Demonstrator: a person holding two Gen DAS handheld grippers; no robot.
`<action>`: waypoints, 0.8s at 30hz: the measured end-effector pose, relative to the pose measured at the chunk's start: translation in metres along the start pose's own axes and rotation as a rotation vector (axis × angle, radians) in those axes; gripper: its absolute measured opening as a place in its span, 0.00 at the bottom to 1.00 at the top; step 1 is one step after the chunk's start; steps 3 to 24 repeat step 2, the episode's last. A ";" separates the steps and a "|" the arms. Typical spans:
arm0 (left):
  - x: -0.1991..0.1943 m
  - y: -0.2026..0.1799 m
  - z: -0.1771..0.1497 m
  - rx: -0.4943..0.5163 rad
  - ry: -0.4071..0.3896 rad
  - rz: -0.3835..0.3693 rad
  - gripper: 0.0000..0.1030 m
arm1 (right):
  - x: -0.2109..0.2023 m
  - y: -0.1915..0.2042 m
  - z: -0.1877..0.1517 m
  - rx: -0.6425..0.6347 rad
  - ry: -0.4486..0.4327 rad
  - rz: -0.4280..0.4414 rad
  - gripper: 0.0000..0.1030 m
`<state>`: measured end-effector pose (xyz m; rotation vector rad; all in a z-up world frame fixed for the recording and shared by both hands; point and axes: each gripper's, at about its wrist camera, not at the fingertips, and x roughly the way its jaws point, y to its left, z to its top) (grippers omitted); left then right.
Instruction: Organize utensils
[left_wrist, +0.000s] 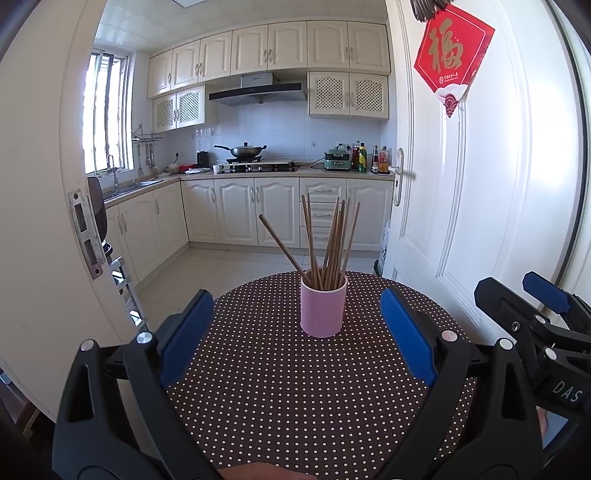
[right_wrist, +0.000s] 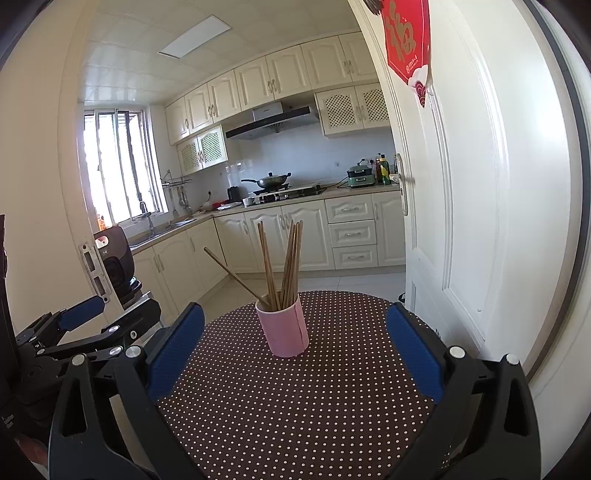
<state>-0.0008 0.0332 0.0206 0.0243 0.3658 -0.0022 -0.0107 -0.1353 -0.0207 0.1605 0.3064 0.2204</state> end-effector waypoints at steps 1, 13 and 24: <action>0.000 0.000 0.000 0.000 0.000 0.001 0.88 | 0.000 0.000 0.000 0.000 0.000 0.000 0.92; 0.000 0.000 0.001 -0.001 -0.001 0.000 0.88 | 0.000 0.000 0.000 0.000 0.000 0.000 0.92; 0.000 0.000 0.001 -0.001 -0.001 0.000 0.88 | 0.000 0.000 0.000 0.000 0.000 0.000 0.92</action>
